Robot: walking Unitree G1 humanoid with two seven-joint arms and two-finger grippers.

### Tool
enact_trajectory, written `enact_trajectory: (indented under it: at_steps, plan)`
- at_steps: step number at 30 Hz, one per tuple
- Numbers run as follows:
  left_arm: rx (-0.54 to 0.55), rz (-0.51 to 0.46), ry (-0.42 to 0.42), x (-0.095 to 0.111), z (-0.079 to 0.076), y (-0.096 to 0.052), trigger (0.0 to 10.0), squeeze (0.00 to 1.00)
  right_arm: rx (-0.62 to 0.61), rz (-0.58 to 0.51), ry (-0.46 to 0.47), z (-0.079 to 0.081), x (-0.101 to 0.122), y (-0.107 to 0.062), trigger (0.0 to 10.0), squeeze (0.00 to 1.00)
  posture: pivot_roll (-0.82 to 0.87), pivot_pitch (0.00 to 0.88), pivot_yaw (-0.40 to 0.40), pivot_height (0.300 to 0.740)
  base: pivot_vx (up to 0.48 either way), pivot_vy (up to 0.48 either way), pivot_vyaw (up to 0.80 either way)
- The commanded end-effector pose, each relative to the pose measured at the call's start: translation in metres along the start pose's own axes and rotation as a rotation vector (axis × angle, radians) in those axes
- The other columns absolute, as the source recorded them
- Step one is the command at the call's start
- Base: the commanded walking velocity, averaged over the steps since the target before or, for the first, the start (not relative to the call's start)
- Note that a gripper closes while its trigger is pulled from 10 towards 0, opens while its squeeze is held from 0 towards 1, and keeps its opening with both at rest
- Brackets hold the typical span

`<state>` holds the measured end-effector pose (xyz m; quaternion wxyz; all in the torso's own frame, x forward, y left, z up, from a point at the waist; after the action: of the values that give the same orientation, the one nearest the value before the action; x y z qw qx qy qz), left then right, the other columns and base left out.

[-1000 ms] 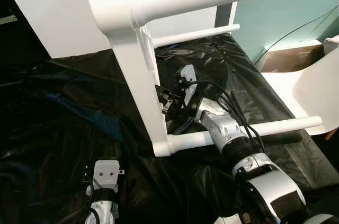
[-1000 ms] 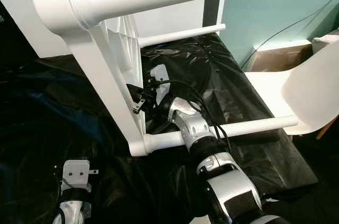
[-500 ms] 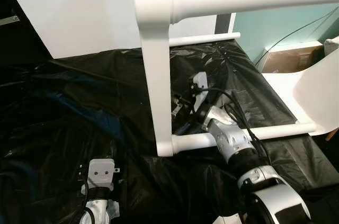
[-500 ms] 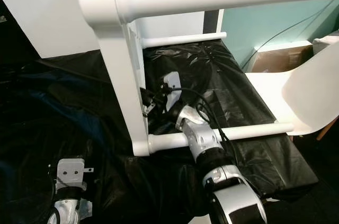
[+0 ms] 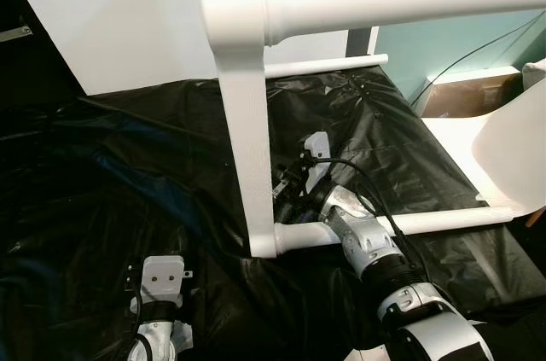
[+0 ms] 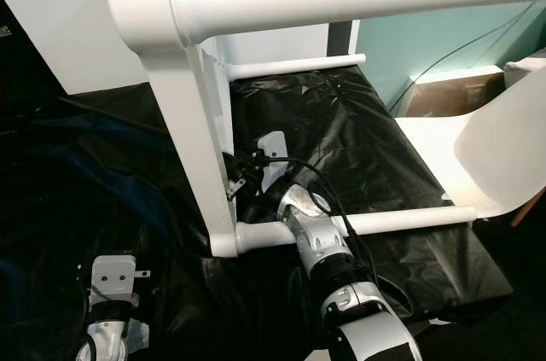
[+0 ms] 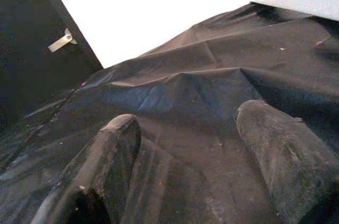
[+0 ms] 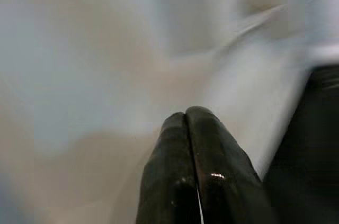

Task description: Building children table

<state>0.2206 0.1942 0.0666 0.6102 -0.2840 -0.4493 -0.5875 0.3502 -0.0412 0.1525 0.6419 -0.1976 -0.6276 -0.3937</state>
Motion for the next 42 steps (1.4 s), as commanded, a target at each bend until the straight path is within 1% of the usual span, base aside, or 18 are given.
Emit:
enact_trajectory:
  at_steps: [1,3,6,7,8,13,20,22,23,24,26,29,32,33,35,38,40,42]
  plan:
    - [0.015,0.02,0.008,-0.004,0.003,-0.001,10.0,0.0,-0.059,-0.004,-0.021,-0.006,-0.001,-0.002,10.0,0.0,0.03,0.0,0.081,0.74,0.0,0.0,0.0]
    - [0.012,0.018,0.007,-0.004,0.003,0.0,10.0,0.0,-0.158,-0.043,-0.071,-0.015,0.003,-0.007,10.0,0.0,0.02,0.0,0.085,0.74,0.0,0.0,0.0]
    - [0.008,0.016,0.007,-0.004,0.002,0.0,10.0,0.0,-0.21,-0.062,-0.109,-0.018,0.005,-0.011,10.0,0.0,0.02,0.0,0.086,0.74,0.0,0.0,0.0]
    - [0.005,0.012,0.005,-0.003,0.001,0.002,10.0,0.0,-0.287,-0.091,-0.184,-0.022,0.009,-0.016,10.0,0.0,0.02,0.0,0.086,0.74,0.0,0.0,0.0]
    - [0.005,0.012,0.005,-0.003,0.001,0.002,10.0,0.0,-0.287,-0.091,-0.184,-0.022,0.009,-0.016,10.0,0.0,0.02,0.0,0.086,0.74,0.0,0.0,0.0]
    - [0.004,0.008,0.001,-0.003,0.0,0.005,10.0,0.0,-0.366,-0.087,-0.275,-0.022,0.003,-0.02,10.0,0.0,0.01,0.0,0.086,0.74,0.0,0.0,0.0]
    - [-0.006,-0.01,-0.009,0.0,0.002,0.003,10.0,0.0,-0.36,-0.078,-0.295,-0.015,-0.004,-0.014,10.0,0.0,0.02,0.0,0.08,0.74,0.0,0.0,0.0]
    - [-0.049,-0.04,-0.043,0.005,0.002,-0.004,10.0,0.0,-0.38,-0.08,-0.305,-0.015,-0.004,-0.013,10.0,0.0,0.02,0.0,0.077,0.74,0.0,0.0,0.0]
    - [-0.049,-0.04,-0.043,0.005,0.002,-0.004,10.0,0.0,-0.38,-0.08,-0.305,-0.015,-0.004,-0.013,10.0,0.0,0.02,0.0,0.077,0.74,0.0,0.0,0.0]
    - [-0.111,-0.068,-0.084,0.011,0.002,-0.015,10.0,0.0,-0.392,-0.066,-0.325,-0.018,-0.006,-0.015,10.0,0.0,0.03,0.0,0.072,0.74,0.0,0.0,0.0]
    - [-0.142,-0.085,-0.106,0.016,0.003,-0.024,10.0,0.0,-0.395,-0.039,-0.346,-0.021,-0.009,-0.016,10.0,0.0,0.03,0.0,0.068,0.74,0.0,0.0,0.0]
    - [-0.147,-0.088,-0.109,0.017,0.004,-0.025,10.0,0.0,-0.399,-0.032,-0.357,-0.022,-0.011,-0.016,10.0,0.0,0.03,0.0,0.068,0.74,0.0,0.0,0.0]
    - [-0.203,-0.092,-0.143,0.022,0.006,-0.036,10.0,0.0,-0.33,0.006,-0.343,-0.018,-0.014,-0.004,10.0,0.0,0.05,0.0,0.057,0.74,0.0,0.0,0.0]
    - [-0.203,-0.092,-0.143,0.022,0.006,-0.036,10.0,0.0,-0.33,0.006,-0.343,-0.018,-0.014,-0.004,10.0,0.0,0.05,0.0,0.057,0.74,0.0,0.0,0.0]
    - [-0.247,-0.105,-0.199,0.029,0.005,-0.04,10.0,0.0,-0.273,0.022,-0.34,-0.011,-0.014,0.005,10.0,0.0,0.05,0.0,0.053,0.74,0.0,0.0,0.0]
    - [-0.309,-0.151,-0.263,0.044,0.001,-0.042,10.0,0.0,-0.207,0.045,-0.326,0.0,-0.017,0.014,10.0,0.0,0.06,0.0,0.045,0.74,0.0,0.0,0.0]
    - [-0.323,-0.16,-0.274,0.047,0.0,-0.042,10.0,0.0,-0.197,0.051,-0.322,0.002,-0.018,0.015,10.0,0.0,0.06,0.0,0.045,0.74,0.0,0.0,0.0]
    - [-0.344,-0.18,-0.299,0.054,-0.002,-0.041,10.0,0.0,-0.159,0.075,-0.313,0.009,-0.024,0.017,10.0,0.0,0.07,0.0,0.044,0.74,0.0,0.0,0.0]
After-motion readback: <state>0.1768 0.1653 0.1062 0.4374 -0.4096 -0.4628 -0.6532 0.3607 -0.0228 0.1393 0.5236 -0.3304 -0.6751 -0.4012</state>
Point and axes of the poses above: a point about 5 cm out from each wrist's last joint towards the gripper, its own y axis pointing out of the wrist towards the gripper, its own x axis along the axis of the wrist's last joint, z = x × y, the point moved 2 cm from there along y, pointing out of the wrist towards the gripper, and after that the axes turned 8 degrees about y, right-handed, at the moved point
